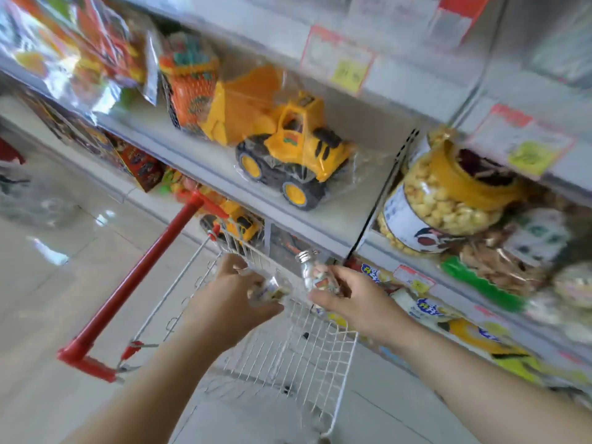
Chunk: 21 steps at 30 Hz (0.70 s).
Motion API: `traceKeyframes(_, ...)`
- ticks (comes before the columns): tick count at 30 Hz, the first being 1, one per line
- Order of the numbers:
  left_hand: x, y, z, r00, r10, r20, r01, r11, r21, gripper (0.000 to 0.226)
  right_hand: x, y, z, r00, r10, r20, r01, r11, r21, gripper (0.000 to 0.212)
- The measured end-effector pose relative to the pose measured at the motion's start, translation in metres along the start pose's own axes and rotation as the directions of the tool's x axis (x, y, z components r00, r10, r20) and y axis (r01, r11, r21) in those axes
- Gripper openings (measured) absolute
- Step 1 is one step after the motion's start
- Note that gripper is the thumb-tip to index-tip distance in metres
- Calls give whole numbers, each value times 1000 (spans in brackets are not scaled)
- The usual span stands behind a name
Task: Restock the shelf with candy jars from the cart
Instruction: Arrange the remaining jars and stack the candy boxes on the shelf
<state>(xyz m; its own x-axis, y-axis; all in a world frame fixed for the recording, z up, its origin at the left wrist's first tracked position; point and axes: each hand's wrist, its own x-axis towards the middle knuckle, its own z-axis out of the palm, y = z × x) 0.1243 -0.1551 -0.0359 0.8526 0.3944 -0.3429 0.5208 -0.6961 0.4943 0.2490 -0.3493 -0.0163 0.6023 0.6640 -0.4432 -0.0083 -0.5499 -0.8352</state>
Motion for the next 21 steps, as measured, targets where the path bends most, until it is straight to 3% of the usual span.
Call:
traceKeyframes(5,-40,94,-73,981,171,-96,-177,983,-56,71,-82,-69,-56,971,-95,-221,85,995,-55,30)
traceKeyframes(9,-57,175,-122,955,293,-38,-290,955,56,59,-129,-105,-100,915,-149,-376,147,989,-33,13)
traceKeyframes(13,-61,230,-147,904,421,-73,-412,904,116,75,-166,-134,-143,832,-222,-508,239,970,-33,14)
traceKeyframes(17,-62,269,-153,870,484,-92,-474,873,113,64,-190,-149,-186,691,-315,-651,308,943,-129,26)
traceKeyframes(21,-63,306,-153,846,528,-82,-511,844,161,70,-193,-151,-238,503,-353,-789,221,935,-277,30)
